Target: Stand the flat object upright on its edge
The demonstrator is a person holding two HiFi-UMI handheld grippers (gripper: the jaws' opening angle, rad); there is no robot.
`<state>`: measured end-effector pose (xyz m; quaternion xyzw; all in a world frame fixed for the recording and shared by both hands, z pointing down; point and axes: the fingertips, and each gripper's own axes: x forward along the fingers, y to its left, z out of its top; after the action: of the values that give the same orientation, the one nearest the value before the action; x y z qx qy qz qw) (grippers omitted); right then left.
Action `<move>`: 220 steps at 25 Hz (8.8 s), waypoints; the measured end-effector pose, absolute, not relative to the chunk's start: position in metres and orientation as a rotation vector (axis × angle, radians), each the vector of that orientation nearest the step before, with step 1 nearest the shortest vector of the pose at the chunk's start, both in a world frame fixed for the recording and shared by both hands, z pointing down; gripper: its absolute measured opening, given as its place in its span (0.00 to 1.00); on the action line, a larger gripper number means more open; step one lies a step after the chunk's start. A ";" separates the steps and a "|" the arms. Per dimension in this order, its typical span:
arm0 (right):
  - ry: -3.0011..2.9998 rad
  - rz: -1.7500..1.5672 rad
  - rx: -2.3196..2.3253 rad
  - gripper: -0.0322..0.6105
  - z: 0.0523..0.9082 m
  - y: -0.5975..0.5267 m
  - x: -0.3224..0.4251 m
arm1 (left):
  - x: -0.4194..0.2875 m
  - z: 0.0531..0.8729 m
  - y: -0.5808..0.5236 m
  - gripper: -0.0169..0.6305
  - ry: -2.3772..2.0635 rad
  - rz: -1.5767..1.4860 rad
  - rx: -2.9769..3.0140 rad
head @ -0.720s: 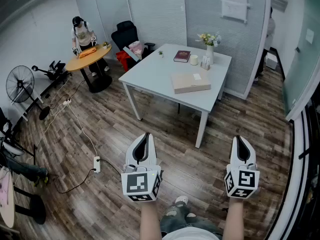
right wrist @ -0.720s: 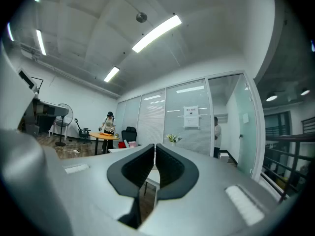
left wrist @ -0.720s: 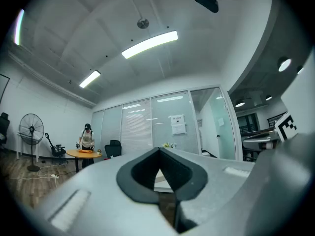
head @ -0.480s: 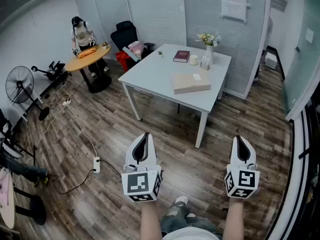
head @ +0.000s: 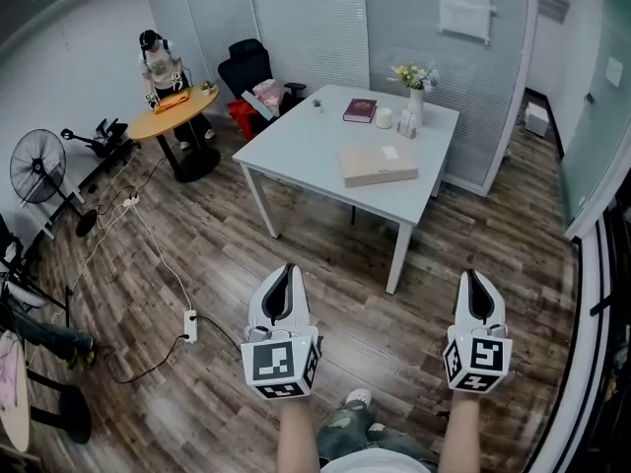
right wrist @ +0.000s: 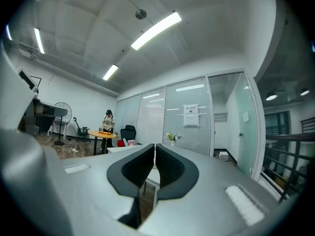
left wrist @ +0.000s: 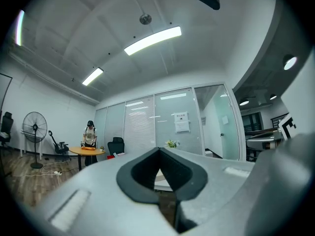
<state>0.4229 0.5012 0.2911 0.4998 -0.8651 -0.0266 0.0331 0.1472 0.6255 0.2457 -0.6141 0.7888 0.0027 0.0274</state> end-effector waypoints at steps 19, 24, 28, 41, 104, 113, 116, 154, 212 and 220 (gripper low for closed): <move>-2.701 -0.012 1.488 0.58 0.303 0.412 0.348 | 0.073 0.259 0.523 0.51 2.440 0.021 -1.936; -2.677 0.016 1.494 0.66 0.310 0.395 0.335 | 0.060 0.268 0.507 0.51 2.448 -0.020 -1.949; -2.672 0.023 1.470 0.68 0.316 0.381 0.323 | 0.050 0.274 0.495 0.51 2.471 -0.016 -1.940; -2.714 0.026 1.373 0.68 0.327 0.276 0.270 | 0.011 0.287 0.402 0.51 2.524 -0.048 -1.885; -2.208 0.248 1.782 0.71 0.411 -0.173 0.099 | -0.199 0.375 -0.175 0.51 2.104 -0.282 -2.567; -2.046 0.343 1.796 0.73 0.449 -0.164 0.120 | -0.176 0.431 -0.189 0.51 2.013 -0.427 -2.749; -2.018 0.399 1.795 0.73 0.466 -0.162 0.126 | -0.167 0.451 -0.192 0.51 1.987 -0.478 -2.798; -1.734 1.149 1.717 0.86 0.625 -0.095 0.165 | -0.083 0.609 -0.161 0.62 1.183 -1.288 -3.321; -1.673 1.726 1.606 0.70 0.642 -0.102 0.150 | -0.057 0.639 -0.134 0.61 0.416 -1.738 -3.536; -1.833 1.538 1.600 0.65 0.602 -0.116 0.139 | -0.067 0.610 -0.129 0.59 0.555 -1.624 -3.448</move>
<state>0.1392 -0.1161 0.6015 0.5512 -0.6313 0.5296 0.1312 -0.0668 -0.1290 0.6099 -0.8394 0.1350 -0.3955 -0.3474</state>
